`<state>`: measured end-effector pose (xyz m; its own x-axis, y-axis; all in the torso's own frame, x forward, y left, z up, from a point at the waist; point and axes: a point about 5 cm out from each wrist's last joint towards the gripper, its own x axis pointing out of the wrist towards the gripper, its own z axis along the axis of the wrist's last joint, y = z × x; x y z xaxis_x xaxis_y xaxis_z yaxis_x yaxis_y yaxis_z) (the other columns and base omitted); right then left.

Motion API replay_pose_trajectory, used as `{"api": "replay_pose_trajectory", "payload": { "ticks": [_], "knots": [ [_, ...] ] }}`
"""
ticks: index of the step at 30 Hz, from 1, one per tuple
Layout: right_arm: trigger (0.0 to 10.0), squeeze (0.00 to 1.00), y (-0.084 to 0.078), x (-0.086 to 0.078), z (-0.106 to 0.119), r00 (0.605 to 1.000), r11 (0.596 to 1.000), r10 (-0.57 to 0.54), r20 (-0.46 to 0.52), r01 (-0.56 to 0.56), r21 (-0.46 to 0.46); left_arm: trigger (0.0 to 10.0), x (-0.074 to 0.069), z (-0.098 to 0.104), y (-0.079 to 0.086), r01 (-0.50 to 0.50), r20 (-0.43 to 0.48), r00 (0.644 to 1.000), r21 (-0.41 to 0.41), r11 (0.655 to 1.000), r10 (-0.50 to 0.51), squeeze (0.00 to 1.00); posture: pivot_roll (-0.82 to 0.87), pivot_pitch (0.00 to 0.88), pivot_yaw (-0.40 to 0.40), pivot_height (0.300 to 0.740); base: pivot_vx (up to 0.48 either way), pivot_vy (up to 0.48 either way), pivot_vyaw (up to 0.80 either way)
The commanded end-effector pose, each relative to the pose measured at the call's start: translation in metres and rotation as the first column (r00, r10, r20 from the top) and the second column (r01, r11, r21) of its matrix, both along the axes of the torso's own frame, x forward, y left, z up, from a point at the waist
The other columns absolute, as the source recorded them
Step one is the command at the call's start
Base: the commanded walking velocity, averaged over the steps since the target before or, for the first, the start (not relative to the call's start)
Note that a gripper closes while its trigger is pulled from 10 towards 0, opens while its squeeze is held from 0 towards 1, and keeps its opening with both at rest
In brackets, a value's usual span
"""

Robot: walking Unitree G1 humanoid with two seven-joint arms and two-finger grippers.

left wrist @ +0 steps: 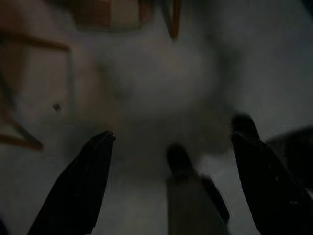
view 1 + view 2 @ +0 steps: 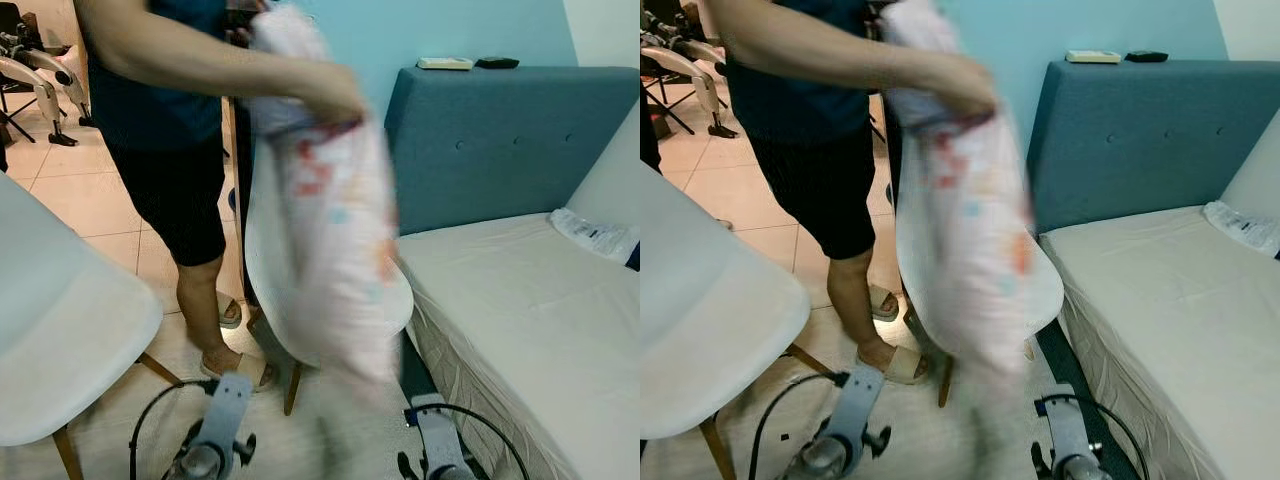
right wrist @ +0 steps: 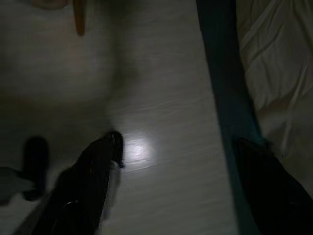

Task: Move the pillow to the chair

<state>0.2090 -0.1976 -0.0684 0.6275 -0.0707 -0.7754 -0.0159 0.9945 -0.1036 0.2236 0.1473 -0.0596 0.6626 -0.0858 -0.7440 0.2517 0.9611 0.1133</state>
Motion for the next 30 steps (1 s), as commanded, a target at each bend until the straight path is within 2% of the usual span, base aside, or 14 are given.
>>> {"api": "replay_pose_trajectory", "payload": {
  "ticks": [1,4,6,7,8,11,16,20,30],
  "knots": [
    [10.0,0.00,0.001,-0.008,-0.005,0.998,0.998,-0.051,-0.030,0.053,0.047,10.0,-0.013,-0.011,0.010,-0.069,-0.109,0.992,-0.018,0.997,0.067,0.00,0.03,0.040,-0.057,0.740,0.000,0.000,0.00],
    [10.0,0.00,0.002,-0.017,-0.011,0.994,0.995,-0.073,-0.077,0.078,0.060,10.0,-0.020,-0.016,0.013,-0.111,-0.167,0.980,-0.031,0.993,0.104,0.00,0.03,0.040,-0.057,0.740,0.000,0.000,0.00],
    [10.0,0.00,0.002,-0.017,-0.011,0.994,0.995,-0.073,-0.077,0.078,0.060,10.0,-0.020,-0.016,0.013,-0.111,-0.167,0.980,-0.031,0.993,0.104,0.00,0.03,0.040,-0.057,0.740,0.000,0.000,0.00],
    [10.0,0.00,0.014,-0.028,-0.018,0.987,0.987,-0.051,-0.150,0.073,0.143,10.0,-0.022,-0.017,0.010,-0.099,-0.177,0.980,-0.032,0.995,0.092,0.00,0.04,0.029,-0.053,0.740,0.000,0.000,0.00],
    [10.0,0.00,0.022,-0.032,-0.021,0.984,0.981,-0.016,-0.176,0.050,0.185,10.0,-0.021,-0.017,0.009,-0.083,-0.175,0.982,-0.026,0.996,0.077,0.00,0.04,0.029,-0.053,0.740,0.000,0.000,0.00],
    [10.0,0.00,0.031,-0.039,-0.024,0.979,0.976,0.038,-0.202,0.007,0.217,10.0,-0.020,-0.017,0.009,-0.066,-0.175,0.983,-0.019,0.998,0.061,0.00,0.04,0.029,-0.053,0.740,0.000,0.000,0.00],
    [10.0,0.00,0.031,-0.046,-0.027,0.978,0.977,0.017,-0.209,0.028,0.211,10.0,-0.024,-0.019,0.010,-0.069,-0.203,0.977,-0.029,0.997,0.062,0.00,0.04,0.010,-0.044,0.740,0.000,0.000,0.00],
    [10.0,0.00,0.029,-0.051,-0.029,0.972,0.986,0.085,-0.221,-0.050,0.160,10.0,-0.027,-0.021,0.009,-0.065,-0.207,0.977,-0.026,0.998,0.058,0.00,0.04,0.000,-0.043,0.740,0.000,0.000,0.00],
    [10.0,0.00,0.024,-0.062,-0.033,0.964,0.989,0.130,-0.231,-0.108,0.104,10.0,-0.033,-0.024,0.009,-0.060,-0.212,0.976,-0.019,0.998,0.055,0.00,0.03,0.000,-0.033,0.740,0.000,0.000,0.00]
  ]
}}
